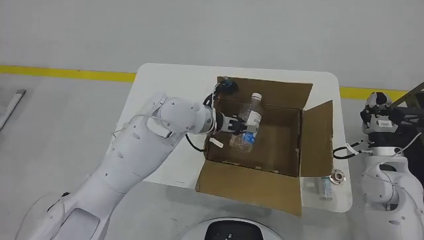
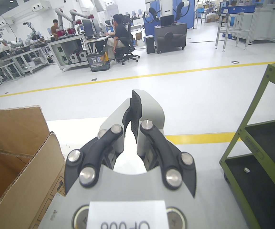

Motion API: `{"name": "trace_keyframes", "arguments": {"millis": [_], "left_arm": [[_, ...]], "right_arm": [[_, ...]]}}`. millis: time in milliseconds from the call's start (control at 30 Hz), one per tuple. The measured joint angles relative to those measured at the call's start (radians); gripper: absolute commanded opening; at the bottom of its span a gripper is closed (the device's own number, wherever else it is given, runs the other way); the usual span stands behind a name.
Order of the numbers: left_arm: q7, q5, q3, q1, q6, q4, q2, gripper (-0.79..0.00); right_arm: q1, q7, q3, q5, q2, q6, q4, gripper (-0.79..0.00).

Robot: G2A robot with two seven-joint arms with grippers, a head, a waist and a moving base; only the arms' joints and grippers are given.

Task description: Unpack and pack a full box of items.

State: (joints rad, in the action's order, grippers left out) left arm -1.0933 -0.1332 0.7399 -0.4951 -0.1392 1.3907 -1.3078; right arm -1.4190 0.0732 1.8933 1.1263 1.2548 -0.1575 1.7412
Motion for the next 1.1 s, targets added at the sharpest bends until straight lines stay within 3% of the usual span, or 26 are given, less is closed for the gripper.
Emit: {"name": "trace_keyframes", "arguments": {"millis": [333,833,1100], "left_arm": [[0.002,-0.015,-0.132,0.068,-0.136,-0.187,-0.064,-0.785],[0.019,-0.009,-0.139,0.061,-0.133,-0.202,-0.072,-0.785],[0.05,-0.069,-0.178,0.074,-0.207,-0.209,-0.097,-0.785]], "right_arm": [[0.0,0.0,0.0,0.0,0.0,0.0,0.0,-0.785],[0.0,0.0,0.0,0.0,0.0,0.0,0.0,-0.785],[0.0,0.0,0.0,0.0,0.0,0.0,0.0,-0.785]]}}
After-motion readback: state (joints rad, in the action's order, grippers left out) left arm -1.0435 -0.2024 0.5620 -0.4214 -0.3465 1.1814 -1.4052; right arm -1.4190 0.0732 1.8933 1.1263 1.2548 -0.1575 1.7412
